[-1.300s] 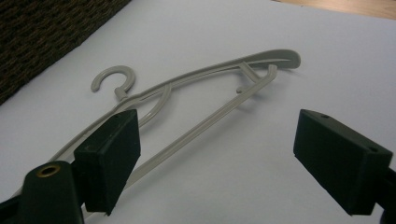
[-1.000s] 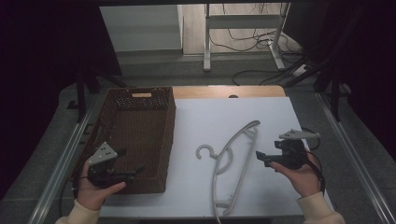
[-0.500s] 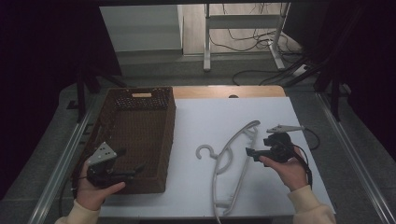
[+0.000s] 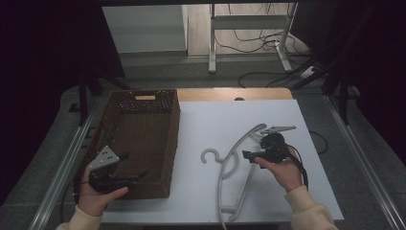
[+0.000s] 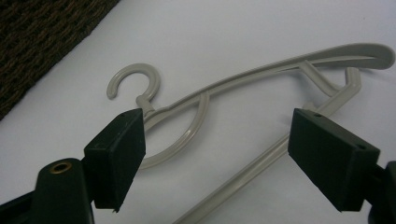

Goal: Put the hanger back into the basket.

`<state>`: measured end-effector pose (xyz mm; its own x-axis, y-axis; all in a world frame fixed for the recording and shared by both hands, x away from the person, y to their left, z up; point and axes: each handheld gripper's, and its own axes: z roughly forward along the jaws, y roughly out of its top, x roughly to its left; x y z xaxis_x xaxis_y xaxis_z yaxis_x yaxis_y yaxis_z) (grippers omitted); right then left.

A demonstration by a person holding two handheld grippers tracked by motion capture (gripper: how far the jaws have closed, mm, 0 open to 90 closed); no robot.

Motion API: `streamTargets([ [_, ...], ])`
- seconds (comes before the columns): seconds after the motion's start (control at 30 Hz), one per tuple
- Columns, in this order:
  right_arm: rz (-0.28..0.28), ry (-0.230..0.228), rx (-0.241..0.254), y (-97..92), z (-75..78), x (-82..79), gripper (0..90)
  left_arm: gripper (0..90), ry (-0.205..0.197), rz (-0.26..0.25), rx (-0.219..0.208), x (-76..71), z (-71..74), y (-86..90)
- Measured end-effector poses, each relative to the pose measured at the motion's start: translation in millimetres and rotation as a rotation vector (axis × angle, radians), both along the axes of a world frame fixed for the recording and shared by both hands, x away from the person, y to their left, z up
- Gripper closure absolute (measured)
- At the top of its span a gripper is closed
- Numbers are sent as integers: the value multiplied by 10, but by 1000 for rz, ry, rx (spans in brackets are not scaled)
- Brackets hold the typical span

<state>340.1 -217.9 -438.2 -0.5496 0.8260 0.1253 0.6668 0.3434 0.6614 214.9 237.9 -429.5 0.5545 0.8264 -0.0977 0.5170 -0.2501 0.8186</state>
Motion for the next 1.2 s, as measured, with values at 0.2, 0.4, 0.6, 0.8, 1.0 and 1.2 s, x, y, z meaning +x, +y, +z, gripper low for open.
streamTargets([
  [0.2,3,23,-5,85,-62,62,212,133,0,0,1,1,-1,-1],
  [0.4,4,57,-6,184,-140,138,236,132,-1,-1,1,3,-4,0],
  [0.6,16,88,-14,266,-215,218,293,133,-3,-1,1,0,1,4],
  [0.8,16,120,-33,340,-294,286,332,132,-2,-1,0,2,-5,4],
  [1.0,10,154,-62,400,-397,354,363,132,-3,0,0,1,-3,9],
  [1.2,7,192,-93,444,-500,421,418,132,-3,-1,0,4,-7,7],
])
